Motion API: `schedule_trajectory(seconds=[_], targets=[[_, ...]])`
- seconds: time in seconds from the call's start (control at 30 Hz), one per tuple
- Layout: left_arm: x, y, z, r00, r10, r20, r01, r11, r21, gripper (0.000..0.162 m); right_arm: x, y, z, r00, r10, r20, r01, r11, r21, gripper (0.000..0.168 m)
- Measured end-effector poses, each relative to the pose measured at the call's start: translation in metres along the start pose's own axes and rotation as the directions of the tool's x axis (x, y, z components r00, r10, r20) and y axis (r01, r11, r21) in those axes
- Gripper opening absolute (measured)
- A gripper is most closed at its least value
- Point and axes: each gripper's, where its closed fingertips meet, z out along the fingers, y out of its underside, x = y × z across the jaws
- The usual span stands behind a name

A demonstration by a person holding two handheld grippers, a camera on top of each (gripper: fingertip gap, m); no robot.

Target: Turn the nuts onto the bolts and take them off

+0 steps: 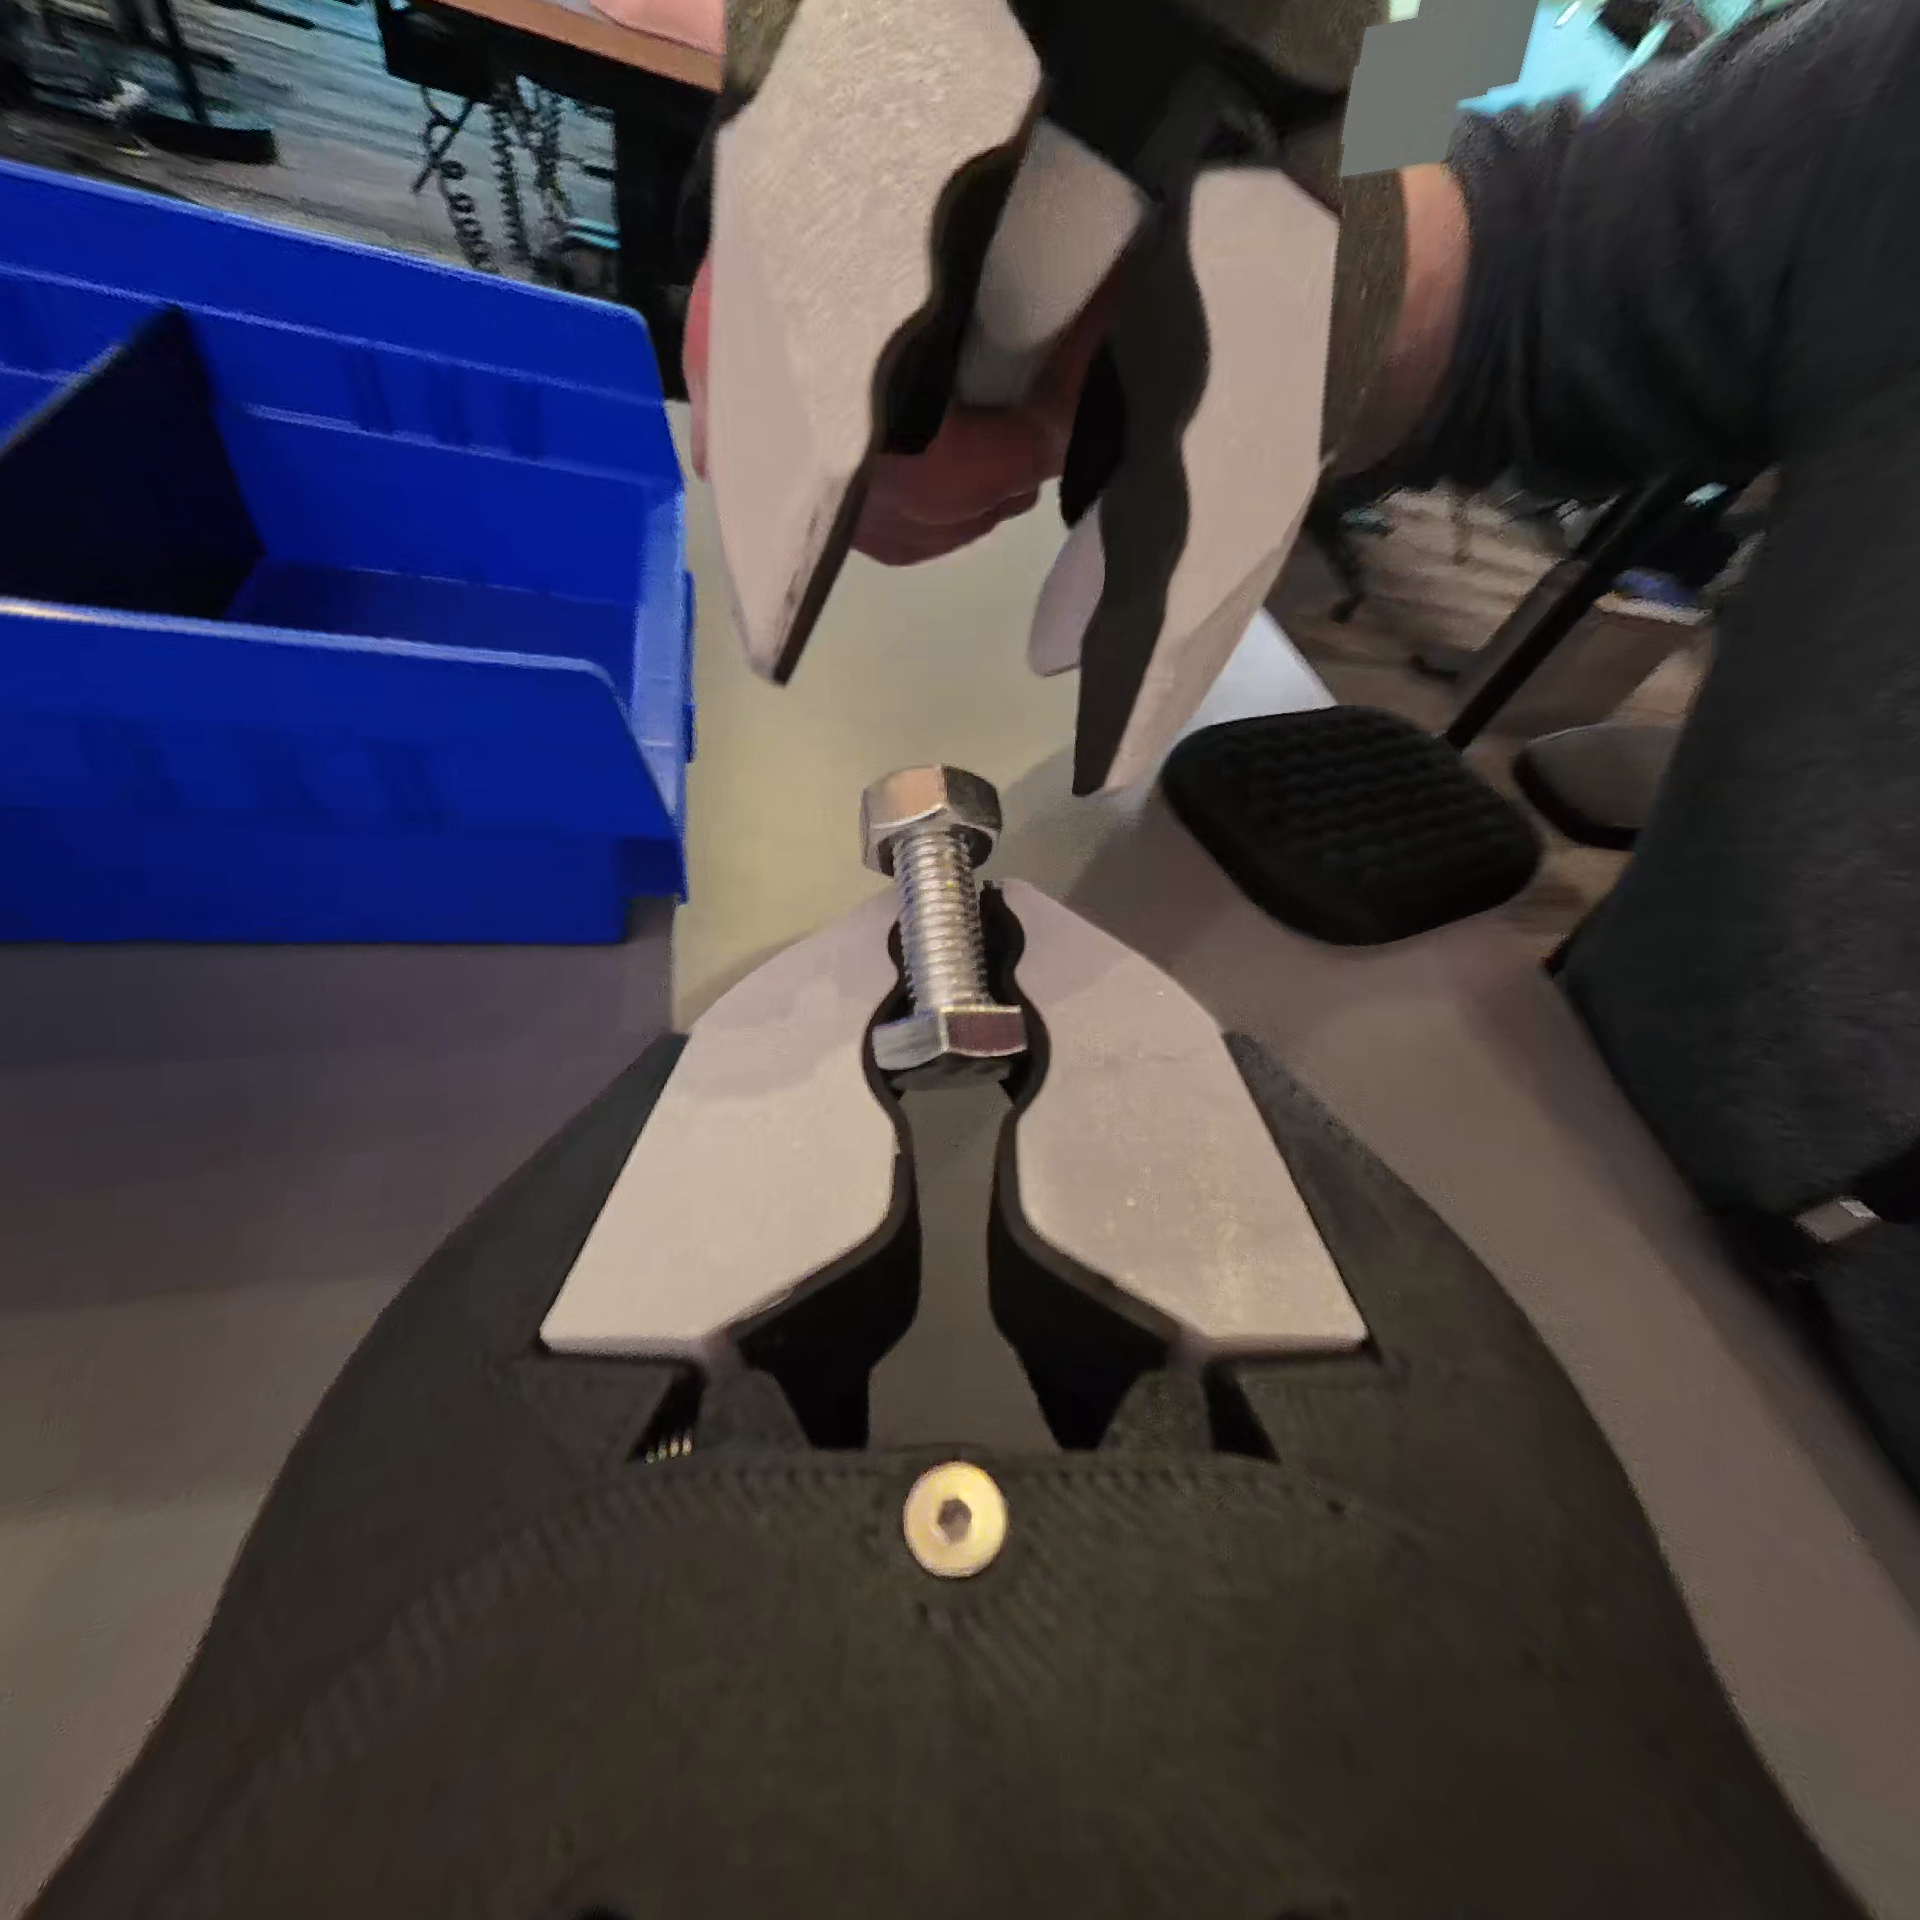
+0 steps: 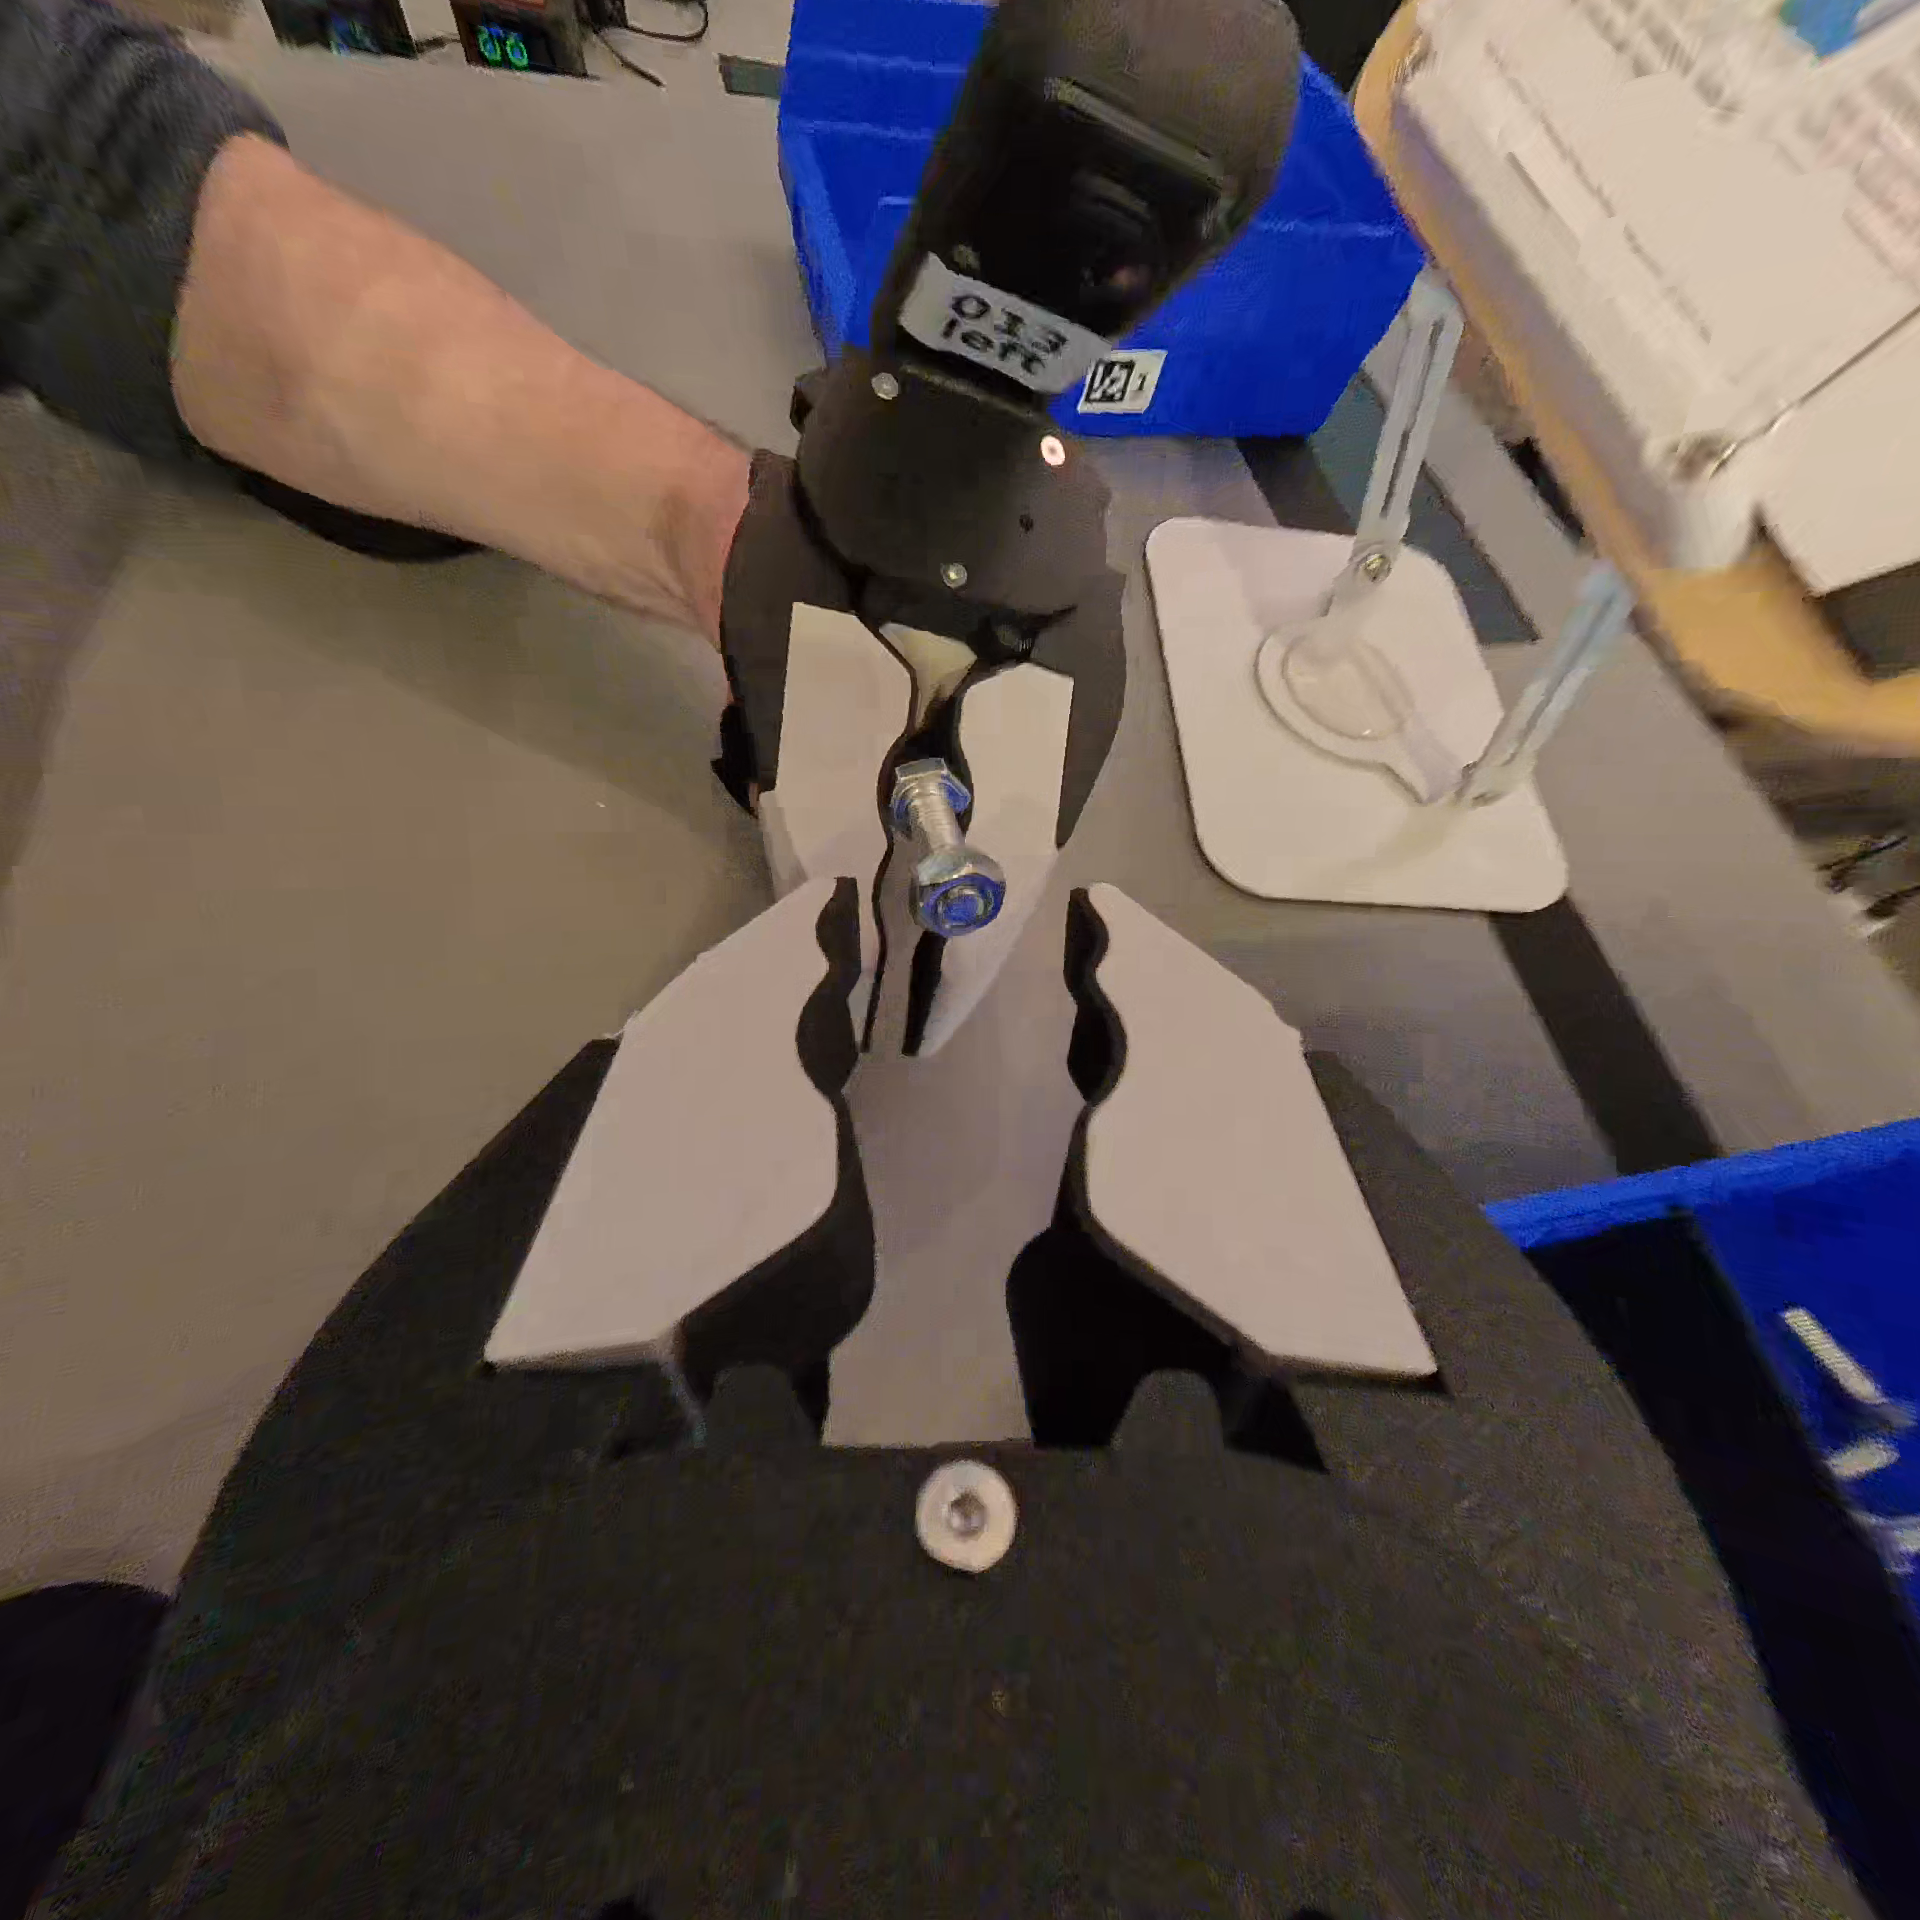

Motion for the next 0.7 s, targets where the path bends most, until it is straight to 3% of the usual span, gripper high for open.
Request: schedule_trajectory(seconds=[0.17,0.3,0.4,0.47,0.57,0.63,0.7], targets=[[-0.008,0.0,0.003,0.981,0.128,0.144,-0.121,0.991,-0.055,0.009,-0.007,0.008,0.009,0.924,0.344,0.166,-0.353,0.935,0.026,0.028],[-0.011,0.007,0.006,0.971,0.167,0.173,-0.149,0.982,-0.113,0.01,-0.01,0.014,0.012,0.931,0.322,0.171,-0.329,0.944,0.014,0.019],[-0.006,0.009,0.008,0.989,0.101,0.109,-0.091,0.991,-0.095,0.01,-0.01,0.017,0.012,0.982,0.156,0.102,-0.156,0.988,-0.013,0.019],[0.008,0.007,0.008,0.997,-0.052,-0.059,0.049,0.997,-0.052,0.009,-0.011,0.018,0.013,0.996,-0.081,0.024,0.082,0.996,-0.044,0.019],[0.019,0.008,0.007,0.957,-0.179,-0.228,0.178,0.984,-0.026,0.01,-0.011,0.021,0.016,0.841,-0.536,-0.08,0.514,0.836,-0.193,0.019],[0.022,0.007,0.006,0.94,-0.205,-0.272,0.211,0.978,-0.009,0.009,-0.01,0.02,0.017,0.756,-0.647,-0.098,0.61,0.751,-0.252,0.019],[0.022,0.006,0.003,0.943,-0.194,-0.272,0.199,0.98,-0.009,0.009,-0.011,0.018,0.016,0.77,-0.631,-0.094,0.598,0.765,-0.237,0.021]])
